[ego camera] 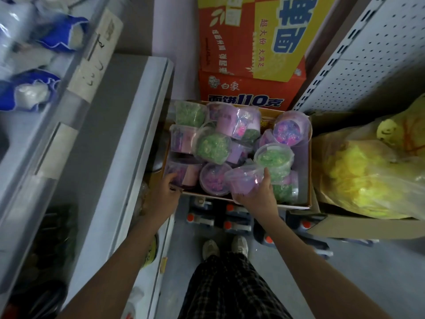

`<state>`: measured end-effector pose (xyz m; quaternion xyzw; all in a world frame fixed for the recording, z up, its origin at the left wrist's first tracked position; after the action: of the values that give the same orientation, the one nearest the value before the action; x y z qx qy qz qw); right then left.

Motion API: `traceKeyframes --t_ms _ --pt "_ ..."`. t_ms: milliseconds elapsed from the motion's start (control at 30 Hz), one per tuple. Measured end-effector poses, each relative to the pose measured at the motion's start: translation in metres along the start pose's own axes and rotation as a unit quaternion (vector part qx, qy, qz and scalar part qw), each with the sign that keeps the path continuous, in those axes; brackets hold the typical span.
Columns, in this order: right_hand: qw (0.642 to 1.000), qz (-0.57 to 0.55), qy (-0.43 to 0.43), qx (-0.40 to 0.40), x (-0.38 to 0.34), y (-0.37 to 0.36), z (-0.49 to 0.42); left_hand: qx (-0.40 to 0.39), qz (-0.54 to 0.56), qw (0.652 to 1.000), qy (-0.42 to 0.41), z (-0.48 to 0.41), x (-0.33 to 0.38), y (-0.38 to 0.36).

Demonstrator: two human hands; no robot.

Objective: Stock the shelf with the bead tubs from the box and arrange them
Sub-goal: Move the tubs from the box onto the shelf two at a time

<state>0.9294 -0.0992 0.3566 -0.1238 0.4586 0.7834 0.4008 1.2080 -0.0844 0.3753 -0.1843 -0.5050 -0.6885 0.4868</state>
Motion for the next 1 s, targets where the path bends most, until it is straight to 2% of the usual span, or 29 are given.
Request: traceKeyframes --t_ms 200,400,500,700,800,933,1000 --pt "1.000 -0.013 -0.006 0.016 -0.002 -0.003 -0.003 0.006 -0.002 1.000 0.000 -0.002 -0.004 0.001" --pt "0.998 -0.021 0.015 0.063 -0.015 0.016 -0.002 0.025 0.008 0.999 0.039 -0.018 -0.001 -0.010" --pt "0.994 -0.056 0.041 0.085 -0.026 0.038 -0.006 0.026 0.069 0.994 0.087 -0.034 0.012 -0.024" --pt "0.983 -0.109 0.059 0.138 -0.040 0.089 -0.020 0.049 0.239 0.952 0.184 -0.069 0.028 -0.056" --pt "0.979 -0.121 0.066 0.152 -0.044 0.107 -0.027 0.087 0.236 0.937 0.241 -0.081 0.034 -0.068" --pt "0.976 -0.123 0.066 0.168 -0.036 0.120 -0.037 0.129 0.308 0.886 0.320 -0.089 0.038 -0.082" --pt "0.975 -0.126 0.059 0.172 -0.028 0.121 -0.041 0.107 0.303 0.893 0.314 -0.096 0.042 -0.093"
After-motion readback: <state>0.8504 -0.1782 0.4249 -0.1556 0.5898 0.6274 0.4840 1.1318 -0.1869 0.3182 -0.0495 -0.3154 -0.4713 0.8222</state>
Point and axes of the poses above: each hand's wrist, its own z-axis away from the middle knuckle, its own y-axis out of the back of the hand, x = y × z, the point moved 9 cm from there along -z, towards the middle knuckle, and after that the axes turned 3 degrees about z, right-handed, at the moved point
